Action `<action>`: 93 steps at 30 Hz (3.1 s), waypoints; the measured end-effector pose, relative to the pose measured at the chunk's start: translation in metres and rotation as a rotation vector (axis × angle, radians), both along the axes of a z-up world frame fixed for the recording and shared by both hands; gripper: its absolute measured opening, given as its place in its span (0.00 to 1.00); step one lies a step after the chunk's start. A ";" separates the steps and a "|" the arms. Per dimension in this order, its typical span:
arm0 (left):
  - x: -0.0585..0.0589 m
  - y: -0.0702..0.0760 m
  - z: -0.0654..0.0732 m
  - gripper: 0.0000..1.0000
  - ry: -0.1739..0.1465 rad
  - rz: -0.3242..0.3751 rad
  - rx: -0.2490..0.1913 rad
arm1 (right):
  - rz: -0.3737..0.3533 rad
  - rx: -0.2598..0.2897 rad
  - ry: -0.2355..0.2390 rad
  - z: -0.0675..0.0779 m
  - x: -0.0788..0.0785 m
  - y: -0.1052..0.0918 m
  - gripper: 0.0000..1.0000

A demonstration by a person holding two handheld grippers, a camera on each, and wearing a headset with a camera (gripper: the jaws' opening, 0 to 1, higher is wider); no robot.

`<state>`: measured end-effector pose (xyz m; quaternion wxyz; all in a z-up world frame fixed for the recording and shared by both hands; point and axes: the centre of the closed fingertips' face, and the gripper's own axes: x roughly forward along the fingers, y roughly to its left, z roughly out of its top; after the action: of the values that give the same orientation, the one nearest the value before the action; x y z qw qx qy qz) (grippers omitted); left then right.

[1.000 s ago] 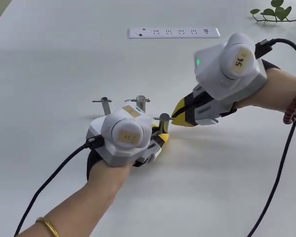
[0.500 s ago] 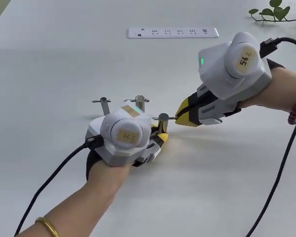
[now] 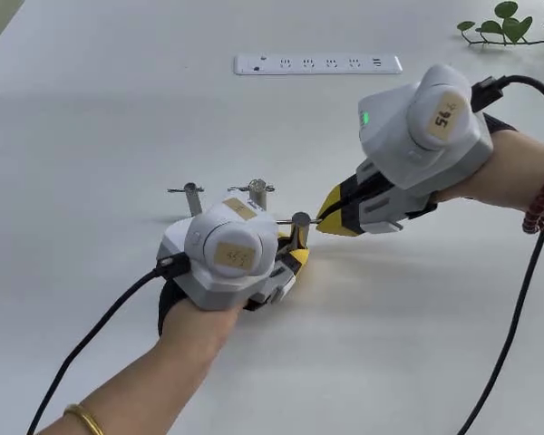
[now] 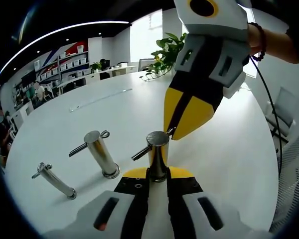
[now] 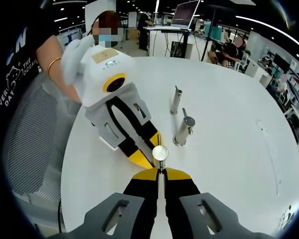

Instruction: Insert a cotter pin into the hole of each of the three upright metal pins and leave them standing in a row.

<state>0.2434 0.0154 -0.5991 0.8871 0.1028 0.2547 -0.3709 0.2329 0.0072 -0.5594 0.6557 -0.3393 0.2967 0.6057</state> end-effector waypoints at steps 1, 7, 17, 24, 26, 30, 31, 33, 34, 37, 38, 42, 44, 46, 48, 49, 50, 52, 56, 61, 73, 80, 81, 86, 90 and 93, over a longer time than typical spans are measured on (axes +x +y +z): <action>0.000 0.000 0.000 0.11 0.000 0.000 0.000 | 0.000 0.001 0.001 0.000 0.000 0.001 0.00; 0.000 0.000 0.000 0.11 0.001 0.000 0.000 | -0.001 0.004 0.000 0.000 0.000 0.003 0.00; 0.000 -0.001 0.000 0.11 0.000 0.002 -0.001 | 0.003 0.007 -0.006 -0.001 0.001 0.007 0.00; 0.000 -0.001 -0.001 0.12 0.004 0.016 0.001 | -0.019 0.013 0.006 0.000 0.001 0.007 0.00; 0.000 -0.001 -0.001 0.12 0.007 0.024 -0.001 | -0.028 0.012 0.008 -0.001 0.003 0.006 0.00; 0.001 -0.001 -0.001 0.12 0.023 0.032 -0.015 | -0.042 0.005 0.005 -0.001 0.005 0.003 0.04; 0.000 -0.001 -0.001 0.13 0.025 0.033 -0.016 | -0.045 0.004 0.010 -0.002 0.005 0.003 0.04; 0.000 -0.001 -0.001 0.15 0.022 0.029 -0.016 | -0.051 0.007 0.019 -0.002 0.003 0.002 0.06; 0.000 -0.001 0.000 0.16 0.022 0.028 -0.019 | -0.052 0.009 0.020 -0.001 0.003 0.002 0.06; -0.002 0.000 -0.002 0.18 0.031 0.031 -0.013 | -0.062 0.013 0.019 -0.001 0.004 0.002 0.07; -0.002 0.001 -0.003 0.19 0.033 0.034 -0.009 | -0.066 0.018 0.022 0.000 0.004 0.003 0.07; -0.005 0.008 -0.004 0.25 0.048 0.048 -0.005 | -0.090 0.054 0.047 0.004 0.002 0.007 0.10; -0.006 0.011 -0.001 0.27 0.045 0.052 -0.007 | -0.106 0.067 0.057 0.004 0.001 0.009 0.12; -0.006 0.016 0.002 0.29 0.042 0.058 -0.013 | -0.128 0.080 0.067 0.003 0.002 0.011 0.14; -0.006 0.020 0.005 0.31 0.037 0.060 -0.017 | -0.137 0.083 0.071 0.002 0.002 0.012 0.15; -0.007 0.021 0.007 0.32 0.035 0.060 -0.017 | -0.140 0.085 0.072 0.002 0.002 0.012 0.16; -0.007 0.023 0.008 0.33 0.036 0.060 -0.017 | -0.145 0.088 0.074 0.002 0.002 0.013 0.16; -0.009 0.026 0.010 0.34 0.034 0.061 -0.020 | -0.154 0.096 0.079 0.002 0.001 0.015 0.17; -0.014 0.035 0.015 0.37 0.028 0.063 -0.019 | -0.165 0.105 0.078 0.001 0.002 0.019 0.17; -0.018 0.044 0.024 0.40 0.019 0.072 -0.028 | -0.173 0.098 0.070 0.002 0.001 0.016 0.17; -0.023 0.069 0.049 0.48 -0.017 0.130 -0.088 | -0.153 0.068 0.050 0.001 0.001 0.005 0.07; -0.027 0.083 0.059 0.52 -0.037 0.155 -0.098 | -0.148 0.059 0.039 -0.001 0.002 0.004 0.01; -0.028 0.084 0.060 0.53 -0.041 0.157 -0.095 | -0.148 0.059 0.038 -0.001 0.002 0.004 0.00; -0.030 0.089 0.068 0.54 -0.057 0.163 -0.103 | -0.145 0.058 0.038 -0.001 0.002 0.004 0.00; -0.031 0.091 0.072 0.55 -0.069 0.163 -0.105 | -0.135 0.055 0.037 -0.001 0.000 0.004 0.00; -0.034 0.092 0.074 0.55 -0.068 0.160 -0.105 | -0.126 0.051 0.032 -0.001 0.000 0.005 0.00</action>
<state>0.2096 0.1070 -0.5250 0.9263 0.0480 0.2118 -0.3078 0.2330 0.0119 -0.5601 0.6963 -0.2934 0.3123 0.5757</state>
